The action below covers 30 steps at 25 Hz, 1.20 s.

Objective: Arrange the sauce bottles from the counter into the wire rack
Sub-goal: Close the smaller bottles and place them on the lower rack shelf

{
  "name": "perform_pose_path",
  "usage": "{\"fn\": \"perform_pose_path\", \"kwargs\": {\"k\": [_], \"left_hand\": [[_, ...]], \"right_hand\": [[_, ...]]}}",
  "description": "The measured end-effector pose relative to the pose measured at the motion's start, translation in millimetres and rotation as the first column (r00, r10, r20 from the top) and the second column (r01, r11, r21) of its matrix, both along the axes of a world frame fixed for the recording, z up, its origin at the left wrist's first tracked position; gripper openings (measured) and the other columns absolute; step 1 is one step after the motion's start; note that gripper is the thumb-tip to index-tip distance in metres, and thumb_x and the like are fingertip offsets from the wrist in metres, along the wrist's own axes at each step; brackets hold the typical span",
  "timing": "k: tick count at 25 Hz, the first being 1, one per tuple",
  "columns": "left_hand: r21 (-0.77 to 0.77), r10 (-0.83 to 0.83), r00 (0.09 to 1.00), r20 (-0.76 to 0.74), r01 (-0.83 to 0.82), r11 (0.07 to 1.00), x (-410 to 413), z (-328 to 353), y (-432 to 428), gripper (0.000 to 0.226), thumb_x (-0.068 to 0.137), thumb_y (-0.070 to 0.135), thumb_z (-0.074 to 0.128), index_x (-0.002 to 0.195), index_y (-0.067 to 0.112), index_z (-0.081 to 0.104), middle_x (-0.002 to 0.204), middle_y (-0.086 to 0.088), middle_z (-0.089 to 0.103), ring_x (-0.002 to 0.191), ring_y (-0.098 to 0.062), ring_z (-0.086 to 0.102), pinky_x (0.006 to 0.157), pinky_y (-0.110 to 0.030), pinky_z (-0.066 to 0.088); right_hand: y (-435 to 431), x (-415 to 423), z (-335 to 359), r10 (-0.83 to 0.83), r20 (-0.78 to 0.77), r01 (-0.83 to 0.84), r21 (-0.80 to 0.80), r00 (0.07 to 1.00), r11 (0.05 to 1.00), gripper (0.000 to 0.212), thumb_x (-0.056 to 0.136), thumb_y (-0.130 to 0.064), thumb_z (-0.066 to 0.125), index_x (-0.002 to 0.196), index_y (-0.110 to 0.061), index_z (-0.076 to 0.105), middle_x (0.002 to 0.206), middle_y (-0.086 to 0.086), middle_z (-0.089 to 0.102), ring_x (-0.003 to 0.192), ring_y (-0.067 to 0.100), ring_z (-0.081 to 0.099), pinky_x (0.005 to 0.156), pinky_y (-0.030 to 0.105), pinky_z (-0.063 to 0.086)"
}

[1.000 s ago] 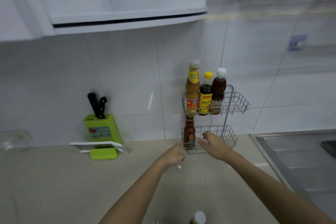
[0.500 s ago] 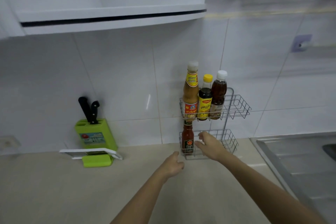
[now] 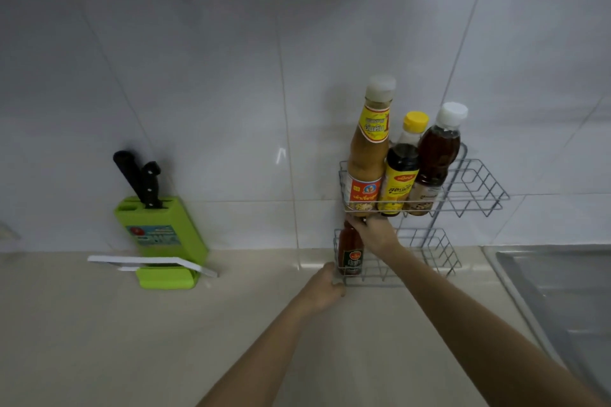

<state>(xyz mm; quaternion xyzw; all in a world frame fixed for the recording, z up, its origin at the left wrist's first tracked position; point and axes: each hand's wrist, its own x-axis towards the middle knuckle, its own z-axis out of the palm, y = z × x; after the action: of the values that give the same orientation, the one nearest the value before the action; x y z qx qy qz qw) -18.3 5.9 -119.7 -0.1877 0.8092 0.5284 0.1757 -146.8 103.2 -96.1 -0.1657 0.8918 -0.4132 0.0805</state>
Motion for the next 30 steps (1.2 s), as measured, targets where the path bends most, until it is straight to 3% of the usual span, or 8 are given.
{"fn": "perform_pose_path", "kwargs": {"k": [4, 6, 8, 11, 19, 25, 30], "left_hand": [[0.006, 0.016, 0.998, -0.054, -0.015, 1.0, -6, 0, 3, 0.062, 0.09, 0.0, 0.045, 0.147, 0.006, 0.022, 0.152, -0.015, 0.033, 0.136, -0.026, 0.037, 0.088, -0.02, 0.031], [0.02, 0.029, 0.998, -0.055, -0.028, 0.999, -8, 1, 7, 0.063, 0.089, 0.0, 0.047, 0.146, 0.006, 0.022, 0.145, -0.016, 0.041, 0.113, -0.017, 0.054, 0.075, -0.018, 0.041], [0.064, 0.023, 0.998, -0.05, -0.019, 0.998, -9, 1, 13, 0.068, 0.086, -0.003, 0.049, 0.147, 0.011, 0.021, 0.127, -0.007, 0.046, 0.087, -0.005, 0.05, 0.059, -0.009, 0.043], [0.149, 0.06, 0.996, -0.066, -0.05, 0.988, -10, -4, 22, 0.078, 0.079, -0.011, 0.049, 0.147, 0.015, 0.019, 0.132, -0.006, 0.047, 0.105, -0.014, 0.047, 0.067, -0.017, 0.046], [0.222, 0.102, 0.993, -0.066, -0.085, 0.971, -14, -15, 20, 0.082, 0.077, -0.014, 0.047, 0.146, 0.02, 0.018, 0.124, 0.002, 0.044, 0.11, -0.013, 0.042, 0.067, -0.014, 0.043], [0.19, 0.072, 0.995, -0.072, -0.057, 0.98, -18, -17, 11, 0.073, 0.08, -0.012, 0.047, 0.144, 0.015, 0.026, 0.123, 0.0, 0.048, 0.11, -0.013, 0.045, 0.073, -0.014, 0.043], [0.143, 0.055, 0.998, -0.04, -0.049, 0.989, -15, -14, 9, 0.066, 0.088, 0.001, 0.05, 0.147, 0.01, 0.02, 0.103, 0.017, 0.049, 0.083, 0.003, 0.046, 0.064, -0.01, 0.043]], "right_hand": [[9, 18, -7, 0.019, -0.05, -0.021, -0.041, 0.999, 0.999, 0.028, 0.093, -0.028, 0.055, 0.108, -0.005, 0.052, 0.105, 0.017, 0.065, 0.098, 0.032, 0.061, 0.074, 0.028, 0.04], [20, 26, -10, 0.021, -0.078, -0.027, -0.074, 0.997, 0.997, 0.031, 0.093, -0.031, 0.055, 0.113, -0.008, 0.049, 0.108, 0.014, 0.066, 0.099, 0.029, 0.062, 0.076, 0.031, 0.044], [28, 33, -14, 0.007, -0.099, -0.013, -0.061, 0.995, 0.998, 0.035, 0.093, -0.035, 0.055, 0.114, -0.008, 0.049, 0.108, 0.013, 0.067, 0.098, 0.029, 0.062, 0.075, 0.032, 0.046], [23, 35, -17, 0.001, -0.139, -0.001, -0.001, 0.99, 1.0, 0.036, 0.091, -0.039, 0.056, 0.11, -0.008, 0.05, 0.104, 0.013, 0.067, 0.093, 0.03, 0.063, 0.072, 0.033, 0.047], [18, 32, -25, -0.055, -0.218, 0.055, -0.007, 0.974, 0.998, 0.037, 0.087, -0.04, 0.063, 0.103, -0.008, 0.055, 0.099, 0.011, 0.068, 0.089, 0.027, 0.064, 0.067, 0.026, 0.04], [27, 15, -8, 0.157, -0.044, -0.154, 0.069, 0.987, 0.986, 0.05, 0.081, -0.042, 0.069, 0.117, -0.01, 0.057, 0.115, 0.009, 0.068, 0.103, 0.023, 0.063, 0.084, 0.029, 0.049], [30, 19, -8, 0.089, 0.031, -0.089, 0.003, 0.996, 0.996, 0.066, 0.08, -0.041, 0.07, 0.13, -0.006, 0.047, 0.133, 0.013, 0.056, 0.122, 0.027, 0.053, 0.1, 0.041, 0.046]]}}
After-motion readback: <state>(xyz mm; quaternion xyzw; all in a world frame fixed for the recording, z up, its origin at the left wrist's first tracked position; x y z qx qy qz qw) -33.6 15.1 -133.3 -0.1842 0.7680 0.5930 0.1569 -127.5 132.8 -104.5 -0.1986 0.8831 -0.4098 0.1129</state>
